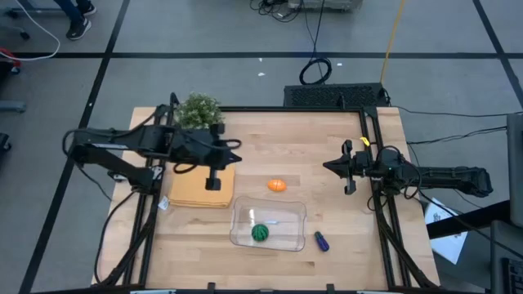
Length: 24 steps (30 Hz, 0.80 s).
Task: Pick and placing Produce into tupperware
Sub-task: Put the light orange croissant into the transparent bin
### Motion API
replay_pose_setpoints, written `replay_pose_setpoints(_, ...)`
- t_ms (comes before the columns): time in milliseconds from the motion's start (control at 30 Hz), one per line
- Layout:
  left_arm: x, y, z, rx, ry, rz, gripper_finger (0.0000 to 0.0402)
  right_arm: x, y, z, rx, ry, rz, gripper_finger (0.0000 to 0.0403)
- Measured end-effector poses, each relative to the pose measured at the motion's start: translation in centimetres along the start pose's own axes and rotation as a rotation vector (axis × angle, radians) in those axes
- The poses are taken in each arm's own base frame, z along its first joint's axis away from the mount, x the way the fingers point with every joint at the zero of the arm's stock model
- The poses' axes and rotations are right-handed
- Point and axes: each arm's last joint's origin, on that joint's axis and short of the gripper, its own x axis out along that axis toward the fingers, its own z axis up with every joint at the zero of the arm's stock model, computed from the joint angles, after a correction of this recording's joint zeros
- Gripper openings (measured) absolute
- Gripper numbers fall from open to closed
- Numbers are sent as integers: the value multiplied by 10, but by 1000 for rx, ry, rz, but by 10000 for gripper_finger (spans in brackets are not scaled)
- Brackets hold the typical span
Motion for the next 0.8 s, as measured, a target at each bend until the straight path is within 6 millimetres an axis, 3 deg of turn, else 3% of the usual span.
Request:
replay_pose_setpoints(300,-15,-6,-54,-198,-264,83,0,0,0,0,-1,-2,0,0)
replay_pose_setpoints(500,-23,-8,-88,-227,-285,122,0,0,0,1,0,-8,0,0)
replay_pose_setpoints(800,-42,-7,-111,-283,-407,213,0,0,0,1,-1,-8,-4,0)
